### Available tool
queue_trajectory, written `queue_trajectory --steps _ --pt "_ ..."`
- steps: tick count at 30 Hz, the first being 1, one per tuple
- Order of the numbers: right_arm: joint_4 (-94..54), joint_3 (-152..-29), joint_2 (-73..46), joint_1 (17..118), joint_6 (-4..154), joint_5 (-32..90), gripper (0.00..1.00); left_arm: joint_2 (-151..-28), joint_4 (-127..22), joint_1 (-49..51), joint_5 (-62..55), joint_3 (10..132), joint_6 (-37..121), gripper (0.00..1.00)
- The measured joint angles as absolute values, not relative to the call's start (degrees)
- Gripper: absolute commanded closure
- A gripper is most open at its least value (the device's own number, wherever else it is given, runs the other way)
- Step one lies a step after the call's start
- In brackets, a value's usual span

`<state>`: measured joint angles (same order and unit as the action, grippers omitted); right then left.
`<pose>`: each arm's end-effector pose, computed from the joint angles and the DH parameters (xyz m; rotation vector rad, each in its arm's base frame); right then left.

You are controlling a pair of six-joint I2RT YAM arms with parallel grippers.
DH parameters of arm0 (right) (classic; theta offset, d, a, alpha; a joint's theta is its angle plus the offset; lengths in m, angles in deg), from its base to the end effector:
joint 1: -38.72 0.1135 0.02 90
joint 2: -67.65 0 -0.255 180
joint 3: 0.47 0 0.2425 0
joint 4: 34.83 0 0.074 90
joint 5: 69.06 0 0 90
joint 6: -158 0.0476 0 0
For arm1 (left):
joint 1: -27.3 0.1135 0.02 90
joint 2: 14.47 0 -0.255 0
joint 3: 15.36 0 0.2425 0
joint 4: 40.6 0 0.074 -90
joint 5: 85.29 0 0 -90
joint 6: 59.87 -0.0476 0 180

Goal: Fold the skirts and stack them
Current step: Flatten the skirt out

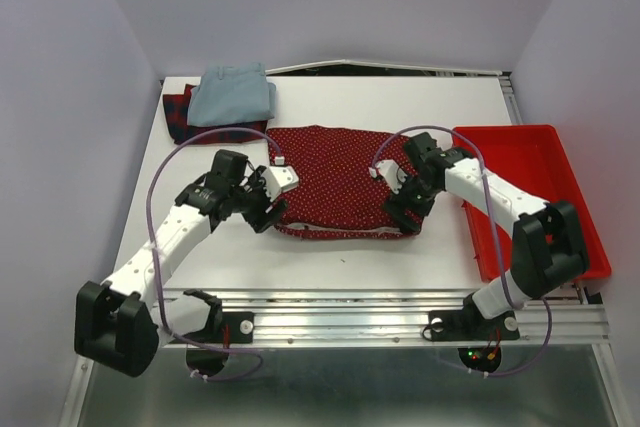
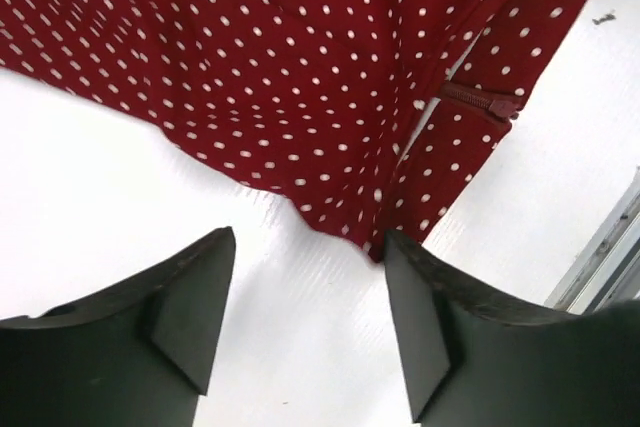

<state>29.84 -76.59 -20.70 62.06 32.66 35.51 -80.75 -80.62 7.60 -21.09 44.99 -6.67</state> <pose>0.2495 0.1207 0.2001 -1.4431 2.4814 0.3305 0.2188 -0.1004 0.2379 1.2731 1.9203 -0.3816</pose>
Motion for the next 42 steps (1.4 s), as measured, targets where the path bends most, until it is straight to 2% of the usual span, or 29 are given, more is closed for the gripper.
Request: queue_trajectory --steps 5,9,10,11,12,14,17,20,25,30,35,39,42 --pt "35.1 -79.4 -17.2 65.5 32.2 39.5 0.10 -73.3 -83.3 3.7 -21.3 45.0 -8.0 0.16" --pt "37.0 -81.6 -15.4 69.5 32.0 43.2 0.14 -72.5 -84.8 2.1 -22.0 45.0 -8.5 0.21" --pt "37.4 -81.8 -15.3 70.0 32.0 43.9 0.16 -72.5 -85.0 2.0 -22.1 45.0 -8.5 0.26" --pt "37.6 -82.1 -15.2 70.2 32.4 44.1 0.26 -72.5 -85.1 1.9 -22.1 45.0 -8.2 0.29" --pt "37.5 -82.2 -15.3 70.3 33.1 44.1 0.32 -72.5 -85.0 1.9 -22.1 45.0 -8.2 0.36" --pt "37.2 -82.5 -15.5 70.2 34.9 43.3 0.45 -73.4 -84.7 1.9 -21.8 45.3 -7.7 0.43" --pt "34.5 -82.7 -17.2 70.2 38.7 40.8 0.57 -77.5 -83.2 1.9 -20.2 47.0 -5.8 0.54" --pt "31.8 -83.3 -21.5 69.9 42.2 37.7 0.60 -84.9 -80.8 1.7 -17.6 50.3 -3.8 0.59" --pt "27.9 -81.6 -28.8 69.5 44.3 31.9 0.60 -95.7 -76.7 1.2 -12.9 52.2 -3.3 0.64" --pt "24.8 -73.5 -29.2 69.5 42.2 26.5 0.59 -102.6 -74.7 0.7 -8.7 51.8 -4.3 0.65" --pt "23.4 -71.4 -28.1 70.8 40.1 24.9 0.58 -109.8 -73.0 0.8 -7.0 53.8 -3.7 0.65" --pt "22.8 -70.6 -28.1 75.5 39.1 21.0 0.57 -114.4 -74.5 1.8 -6.9 59.2 -2.2 0.64" --pt "24.5 -72.0 -29.4 82.4 39.9 20.5 0.53 -120.2 -75.7 3.5 -6.8 67.1 -0.6 0.60"
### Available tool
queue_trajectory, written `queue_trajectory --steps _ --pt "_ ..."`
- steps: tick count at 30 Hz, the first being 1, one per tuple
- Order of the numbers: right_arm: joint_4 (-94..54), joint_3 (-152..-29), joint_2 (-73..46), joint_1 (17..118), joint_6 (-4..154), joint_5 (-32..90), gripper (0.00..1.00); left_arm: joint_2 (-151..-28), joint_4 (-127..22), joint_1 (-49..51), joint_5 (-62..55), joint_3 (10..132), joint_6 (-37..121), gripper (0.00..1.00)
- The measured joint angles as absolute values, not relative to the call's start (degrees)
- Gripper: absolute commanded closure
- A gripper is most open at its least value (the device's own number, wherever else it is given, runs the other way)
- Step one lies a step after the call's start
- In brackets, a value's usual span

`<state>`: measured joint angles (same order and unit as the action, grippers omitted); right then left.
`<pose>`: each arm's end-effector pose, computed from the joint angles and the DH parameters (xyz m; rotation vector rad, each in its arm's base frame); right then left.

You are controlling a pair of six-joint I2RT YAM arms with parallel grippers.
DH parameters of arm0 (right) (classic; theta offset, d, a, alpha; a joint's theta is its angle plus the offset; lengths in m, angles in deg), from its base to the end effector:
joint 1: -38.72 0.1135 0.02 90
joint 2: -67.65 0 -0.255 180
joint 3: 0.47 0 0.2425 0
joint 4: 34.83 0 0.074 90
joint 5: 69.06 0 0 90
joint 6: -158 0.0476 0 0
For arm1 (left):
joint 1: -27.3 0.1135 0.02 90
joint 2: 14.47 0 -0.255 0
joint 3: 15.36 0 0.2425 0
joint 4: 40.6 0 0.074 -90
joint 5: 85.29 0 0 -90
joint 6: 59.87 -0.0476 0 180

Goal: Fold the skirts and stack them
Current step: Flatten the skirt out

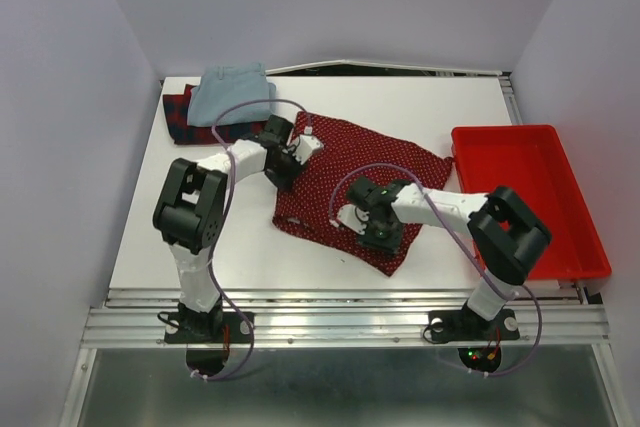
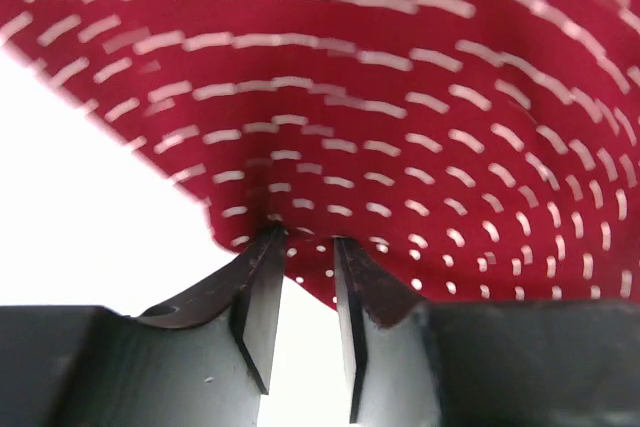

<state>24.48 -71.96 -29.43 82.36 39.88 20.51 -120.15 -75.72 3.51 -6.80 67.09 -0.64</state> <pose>0.2036 0.1936 0.1407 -1.7886 2.4735 0.0070 0.3394 -0.1600 0.1607 1.2436 2.2513 -0.2143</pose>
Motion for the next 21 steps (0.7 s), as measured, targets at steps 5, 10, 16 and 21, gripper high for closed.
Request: queue_trajectory --steps 5,10,16,21 --pt "25.9 -78.2 -33.0 91.1 44.0 31.1 0.44 -130.4 -75.9 6.7 -5.5 82.5 2.0 0.44" --pt "25.4 -85.9 -33.8 90.2 47.4 42.9 0.41 -130.9 -77.6 7.9 -5.2 90.1 3.0 0.42" --pt "24.7 -93.2 -29.3 68.2 46.3 45.5 0.45 -118.9 -79.6 7.5 -6.3 84.4 3.6 0.43" --pt "24.7 -90.8 -29.2 60.2 43.8 38.4 0.48 -110.3 -80.5 7.1 -9.0 75.4 4.8 0.45"
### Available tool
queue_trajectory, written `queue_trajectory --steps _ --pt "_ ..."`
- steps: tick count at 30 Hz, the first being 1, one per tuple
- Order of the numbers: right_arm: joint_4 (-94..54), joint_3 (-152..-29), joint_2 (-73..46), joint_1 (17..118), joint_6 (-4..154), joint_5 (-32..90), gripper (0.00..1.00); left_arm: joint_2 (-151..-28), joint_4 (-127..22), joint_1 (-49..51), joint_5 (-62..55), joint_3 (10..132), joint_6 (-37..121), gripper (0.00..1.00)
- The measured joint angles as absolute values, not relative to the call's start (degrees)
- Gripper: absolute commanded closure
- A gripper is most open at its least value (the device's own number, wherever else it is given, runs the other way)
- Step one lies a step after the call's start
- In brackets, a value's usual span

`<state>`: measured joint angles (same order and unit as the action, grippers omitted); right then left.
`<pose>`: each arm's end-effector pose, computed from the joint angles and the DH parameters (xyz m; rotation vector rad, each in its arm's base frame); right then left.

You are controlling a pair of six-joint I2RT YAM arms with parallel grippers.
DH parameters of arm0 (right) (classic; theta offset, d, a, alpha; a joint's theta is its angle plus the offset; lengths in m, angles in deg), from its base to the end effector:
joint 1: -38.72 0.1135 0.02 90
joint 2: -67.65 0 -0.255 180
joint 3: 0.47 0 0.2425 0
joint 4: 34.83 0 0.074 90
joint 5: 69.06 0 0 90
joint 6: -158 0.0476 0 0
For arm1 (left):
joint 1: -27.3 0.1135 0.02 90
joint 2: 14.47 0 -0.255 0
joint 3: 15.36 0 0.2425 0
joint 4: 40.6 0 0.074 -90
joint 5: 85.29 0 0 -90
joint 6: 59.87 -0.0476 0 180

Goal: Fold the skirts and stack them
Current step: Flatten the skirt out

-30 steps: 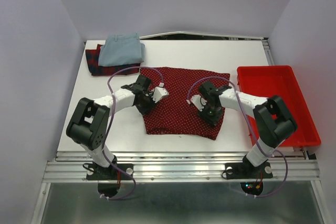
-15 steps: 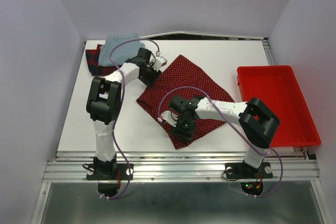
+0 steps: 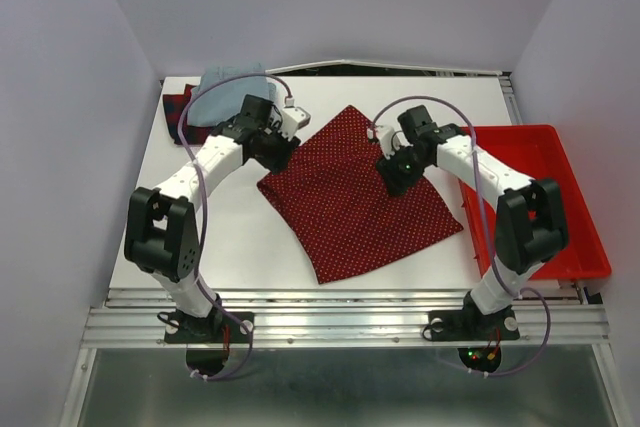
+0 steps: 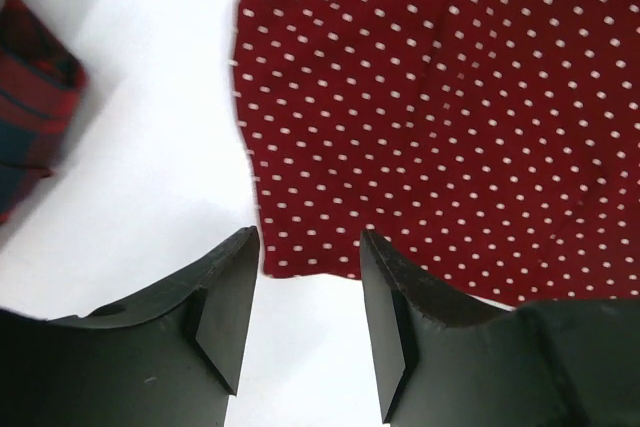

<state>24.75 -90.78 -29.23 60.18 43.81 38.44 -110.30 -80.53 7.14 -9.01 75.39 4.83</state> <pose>0.3109 0.1376 0.2297 -1.1249 2.4473 0.4007 0.3457 -0.1390 0.2607 1.0106 2.1110 -0.2375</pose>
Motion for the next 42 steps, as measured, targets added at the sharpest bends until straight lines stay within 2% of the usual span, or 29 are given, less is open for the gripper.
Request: queue_trajectory --steps 5,7,14,21,25,29,36,42 --pt "24.9 -85.8 -32.4 61.1 41.1 34.5 0.51 -109.0 -80.2 5.5 -11.2 67.7 7.2 0.49" --pt "24.7 -84.4 -34.2 61.3 40.2 33.6 0.51 -109.5 -80.2 4.8 -11.3 65.8 8.3 0.53" --pt "23.0 -80.7 -35.3 62.1 39.2 32.7 0.53 -117.1 -78.6 8.2 -7.4 65.0 11.9 0.60" --pt "22.3 -77.4 -33.2 73.5 40.5 34.2 0.51 -122.6 -79.7 10.6 -5.8 71.4 11.3 0.59" --pt "24.0 -80.1 -35.3 80.2 42.6 40.0 0.49 -128.9 -81.1 10.6 -5.6 80.9 10.2 0.58" --pt "26.1 -82.8 -37.9 82.2 43.8 47.9 0.47 -132.2 -81.9 10.4 -6.1 86.2 9.3 0.58" --pt "29.4 -83.7 -37.0 81.6 44.0 51.4 0.44 -127.4 -84.1 9.4 -6.9 81.2 6.9 0.53" --pt "31.1 -94.2 -34.4 69.3 44.0 50.3 0.45 -114.8 -86.6 9.4 -10.7 78.5 5.5 0.53"
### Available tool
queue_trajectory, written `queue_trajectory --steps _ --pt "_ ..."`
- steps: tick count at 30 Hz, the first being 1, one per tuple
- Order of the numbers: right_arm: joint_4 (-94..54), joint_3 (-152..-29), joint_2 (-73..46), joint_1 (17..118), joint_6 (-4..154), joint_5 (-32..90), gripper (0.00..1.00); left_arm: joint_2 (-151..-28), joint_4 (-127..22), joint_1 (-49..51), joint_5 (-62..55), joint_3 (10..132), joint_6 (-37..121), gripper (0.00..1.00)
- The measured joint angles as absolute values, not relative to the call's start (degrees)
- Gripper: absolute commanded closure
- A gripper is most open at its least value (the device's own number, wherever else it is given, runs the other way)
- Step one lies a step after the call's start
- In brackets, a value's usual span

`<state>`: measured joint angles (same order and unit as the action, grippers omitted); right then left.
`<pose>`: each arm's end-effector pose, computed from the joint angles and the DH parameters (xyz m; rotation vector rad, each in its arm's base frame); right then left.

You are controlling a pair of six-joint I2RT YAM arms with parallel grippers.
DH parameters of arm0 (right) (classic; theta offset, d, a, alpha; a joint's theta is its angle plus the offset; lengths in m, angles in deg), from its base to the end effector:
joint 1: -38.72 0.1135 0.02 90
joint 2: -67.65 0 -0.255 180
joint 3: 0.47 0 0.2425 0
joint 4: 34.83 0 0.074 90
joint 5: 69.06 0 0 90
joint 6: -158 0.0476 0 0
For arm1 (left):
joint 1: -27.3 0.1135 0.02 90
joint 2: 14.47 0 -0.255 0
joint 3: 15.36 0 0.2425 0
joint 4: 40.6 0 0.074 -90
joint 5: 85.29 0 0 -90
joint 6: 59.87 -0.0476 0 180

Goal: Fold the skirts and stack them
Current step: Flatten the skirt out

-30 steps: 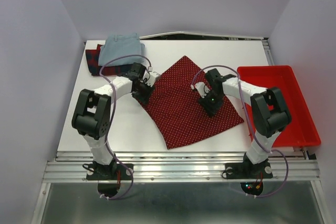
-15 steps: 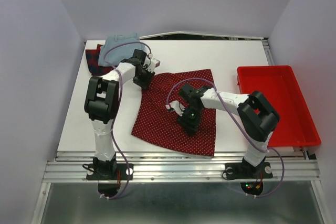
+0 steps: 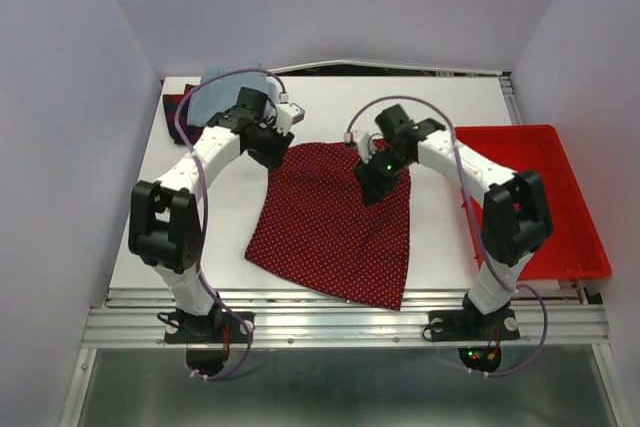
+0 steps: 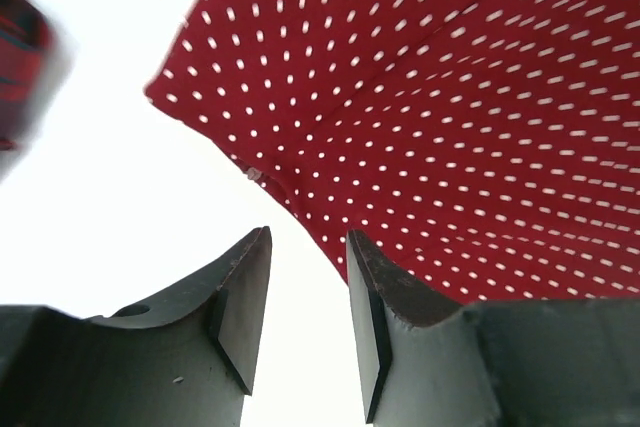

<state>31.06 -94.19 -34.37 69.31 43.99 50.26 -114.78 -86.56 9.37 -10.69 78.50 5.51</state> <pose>0.2847 0.1954 0.2168 -1.3759 2.4438 0.7543 0.3574 -0.1289 0.2421 0.9974 2.2498 -0.2830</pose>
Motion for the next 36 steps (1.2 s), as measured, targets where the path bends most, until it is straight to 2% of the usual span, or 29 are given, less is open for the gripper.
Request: queue_trajectory --steps 5,10,19,24,31,35,36 --pt "29.9 -103.7 -36.2 61.3 43.6 44.9 0.49 -109.9 -86.3 9.3 -13.2 78.6 4.9 0.52" --pt "26.1 -109.0 -42.5 60.6 44.0 39.7 0.49 -110.7 -84.4 9.3 -13.3 78.7 4.6 0.44" --pt "14.0 -116.2 -51.9 55.0 40.8 33.3 0.45 -123.6 -81.9 9.4 -13.1 91.5 0.8 0.41" --pt "10.5 -119.3 -55.3 51.7 36.5 33.7 0.43 -129.7 -81.4 10.3 -13.1 94.8 -0.5 0.41" --pt "9.9 -120.3 -60.5 48.7 29.9 40.1 0.39 -133.1 -81.7 12.1 -13.5 95.0 -0.9 0.37" --pt "11.2 -120.3 -62.3 48.5 26.7 43.9 0.45 -133.9 -81.8 12.8 -14.0 95.2 -0.9 0.36" --pt "11.6 -120.3 -62.9 48.5 25.7 44.8 0.50 -134.3 -81.8 13.0 -14.0 95.3 -0.9 0.36"
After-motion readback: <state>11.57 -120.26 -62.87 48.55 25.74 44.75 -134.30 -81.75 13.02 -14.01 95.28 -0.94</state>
